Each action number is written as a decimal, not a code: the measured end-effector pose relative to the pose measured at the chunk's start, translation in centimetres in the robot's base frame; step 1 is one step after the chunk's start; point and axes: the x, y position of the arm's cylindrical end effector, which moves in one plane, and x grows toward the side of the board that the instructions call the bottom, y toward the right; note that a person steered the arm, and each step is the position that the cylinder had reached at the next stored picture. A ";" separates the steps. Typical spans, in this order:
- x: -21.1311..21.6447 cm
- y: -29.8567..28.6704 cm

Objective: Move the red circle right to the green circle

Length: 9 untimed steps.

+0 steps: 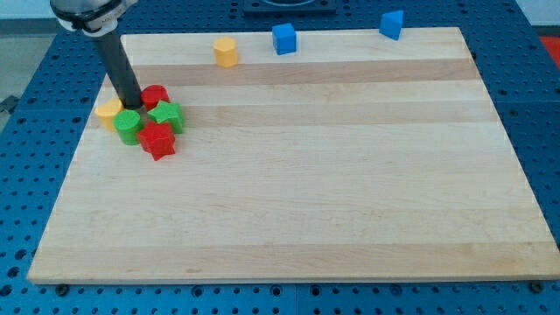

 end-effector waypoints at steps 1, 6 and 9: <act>-0.9 0.1; -4.7 3.6; 3.3 2.5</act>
